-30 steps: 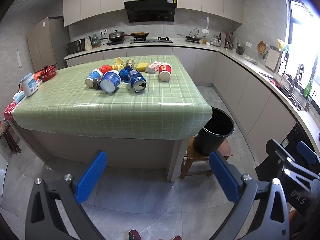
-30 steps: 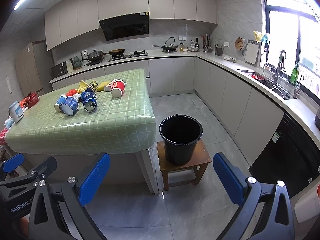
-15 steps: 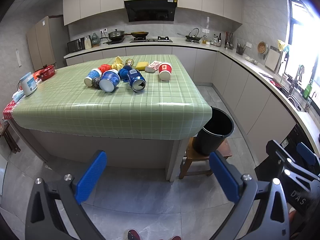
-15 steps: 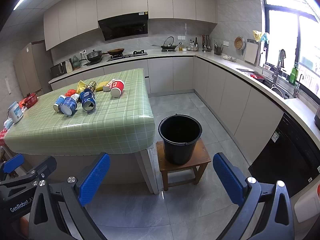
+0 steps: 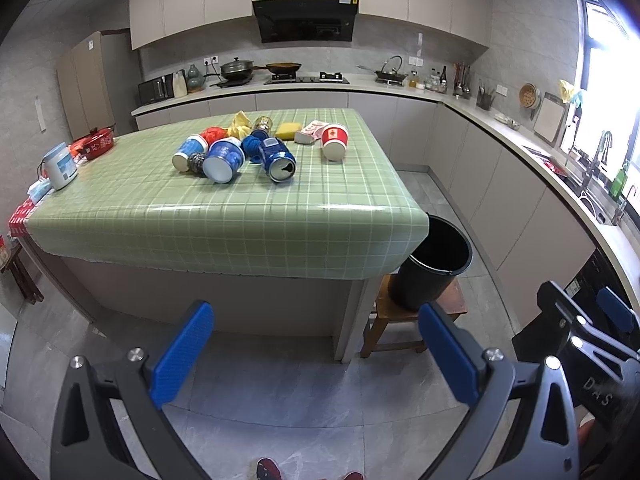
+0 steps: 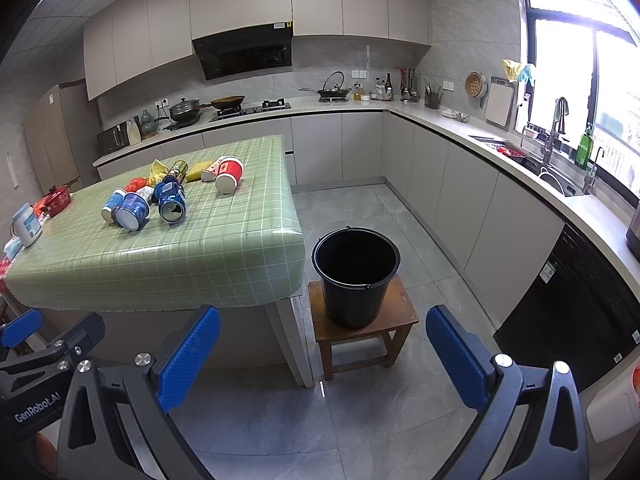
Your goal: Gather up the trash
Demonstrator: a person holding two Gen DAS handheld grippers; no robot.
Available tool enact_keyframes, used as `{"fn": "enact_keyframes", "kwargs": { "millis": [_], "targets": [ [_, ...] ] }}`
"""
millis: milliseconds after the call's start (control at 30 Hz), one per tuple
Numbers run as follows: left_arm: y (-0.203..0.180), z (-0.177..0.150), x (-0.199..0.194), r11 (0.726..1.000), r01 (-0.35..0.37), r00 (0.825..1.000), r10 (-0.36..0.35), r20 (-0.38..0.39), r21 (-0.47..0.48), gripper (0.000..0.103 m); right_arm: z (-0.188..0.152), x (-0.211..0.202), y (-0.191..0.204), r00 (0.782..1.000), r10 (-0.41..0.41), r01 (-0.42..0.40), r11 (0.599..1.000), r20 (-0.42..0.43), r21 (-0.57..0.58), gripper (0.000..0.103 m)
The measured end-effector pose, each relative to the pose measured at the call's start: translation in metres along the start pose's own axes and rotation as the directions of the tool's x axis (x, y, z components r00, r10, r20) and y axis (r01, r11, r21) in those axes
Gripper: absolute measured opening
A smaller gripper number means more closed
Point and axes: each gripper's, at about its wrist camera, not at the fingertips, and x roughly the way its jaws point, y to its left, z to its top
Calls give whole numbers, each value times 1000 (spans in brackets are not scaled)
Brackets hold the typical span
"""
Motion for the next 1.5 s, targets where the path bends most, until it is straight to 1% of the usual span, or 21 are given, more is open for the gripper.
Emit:
{"fn": "enact_keyframes", "kwargs": {
  "millis": [167, 933, 1300, 1500],
  "targets": [
    [0, -2, 4, 1000, -7, 1000, 8, -15, 6, 103, -1, 2, 1, 1000, -5, 5, 1000, -11, -6, 103],
    [2, -2, 5, 1000, -13, 1000, 13, -15, -2, 103, 2, 7, 9, 1000, 2, -3, 1000, -15, -14, 103],
    [24, 2, 12, 1000, -26, 999, 26, -24, -12, 103, 2, 11, 24, 999, 30, -30, 999, -12, -18, 103],
    [47, 6, 19, 999, -34, 999, 33, -36, -19, 103, 4, 14, 45, 999, 52, -52, 998, -8, -37, 103]
  ]
}}
